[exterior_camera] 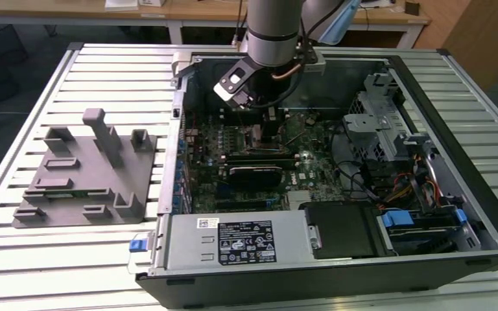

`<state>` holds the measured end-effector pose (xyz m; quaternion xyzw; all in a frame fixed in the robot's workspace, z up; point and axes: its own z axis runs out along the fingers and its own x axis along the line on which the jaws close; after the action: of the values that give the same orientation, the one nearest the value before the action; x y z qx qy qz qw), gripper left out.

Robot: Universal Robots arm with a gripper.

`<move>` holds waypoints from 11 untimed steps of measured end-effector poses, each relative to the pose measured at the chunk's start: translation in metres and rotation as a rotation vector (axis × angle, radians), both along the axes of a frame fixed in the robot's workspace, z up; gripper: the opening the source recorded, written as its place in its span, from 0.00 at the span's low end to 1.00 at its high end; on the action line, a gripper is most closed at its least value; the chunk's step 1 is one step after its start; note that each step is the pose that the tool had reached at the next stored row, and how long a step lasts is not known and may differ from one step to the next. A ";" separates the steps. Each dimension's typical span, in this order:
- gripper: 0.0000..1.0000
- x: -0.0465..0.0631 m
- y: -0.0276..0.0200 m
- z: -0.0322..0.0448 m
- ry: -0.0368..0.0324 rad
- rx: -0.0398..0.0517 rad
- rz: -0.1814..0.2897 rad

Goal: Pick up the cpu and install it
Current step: 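Place the cpu into insertion slot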

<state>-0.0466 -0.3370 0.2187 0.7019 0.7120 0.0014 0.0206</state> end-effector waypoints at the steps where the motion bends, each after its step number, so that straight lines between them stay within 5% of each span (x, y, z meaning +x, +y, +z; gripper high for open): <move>1: 0.53 0.000 0.0000 -0.0008 0.0001 -0.0001 0.000; 11: 0.53 0.001 0.0015 -0.0110 0.0002 -0.0001 -0.001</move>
<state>-0.0458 -0.3355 0.2078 0.7021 0.7118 0.0013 0.0205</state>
